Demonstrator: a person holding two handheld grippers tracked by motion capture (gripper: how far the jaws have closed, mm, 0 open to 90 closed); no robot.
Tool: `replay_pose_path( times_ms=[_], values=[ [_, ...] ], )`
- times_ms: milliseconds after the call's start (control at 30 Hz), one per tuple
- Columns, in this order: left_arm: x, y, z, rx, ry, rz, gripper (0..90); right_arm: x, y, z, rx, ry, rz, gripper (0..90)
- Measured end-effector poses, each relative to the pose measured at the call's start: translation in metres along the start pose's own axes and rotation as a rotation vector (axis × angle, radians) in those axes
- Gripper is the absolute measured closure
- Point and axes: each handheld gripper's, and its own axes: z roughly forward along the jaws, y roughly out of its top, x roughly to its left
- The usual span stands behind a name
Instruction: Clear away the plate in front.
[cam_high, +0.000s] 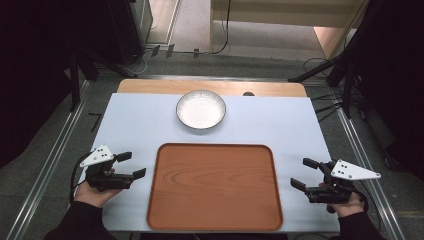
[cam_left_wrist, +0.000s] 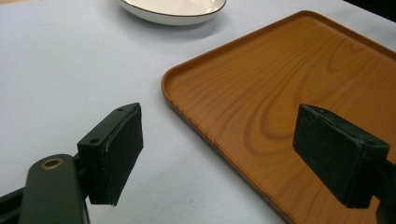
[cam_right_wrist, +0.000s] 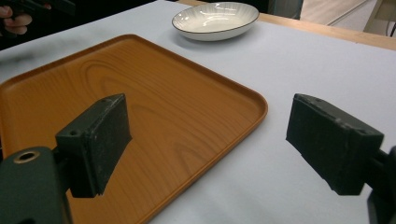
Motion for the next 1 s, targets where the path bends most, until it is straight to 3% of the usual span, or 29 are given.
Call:
replay_pose_path(
  times_ms=[200,367,433,467,1000],
  values=[
    [0.000,0.000,0.001,0.011,-0.001,-0.007,17.0,-0.002,-0.001,0.001,0.014,-0.017,0.025,14.0],
    [0.000,0.002,0.002,0.009,0.001,-0.002,17.3,-0.002,-0.001,0.001,0.018,-0.047,0.014,13.9],
    [0.000,0.003,0.003,0.013,0.002,-0.010,17.6,-0.002,-0.002,0.000,0.015,-0.048,0.010,13.9],
    [0.002,0.006,0.005,0.015,-0.006,-0.040,17.7,-0.002,-0.002,0.000,0.018,-0.043,0.007,13.9],
    [0.006,0.016,0.019,0.068,-0.005,-0.090,17.8,-0.003,-0.003,0.001,0.034,-0.040,0.010,13.8]
  ],
)
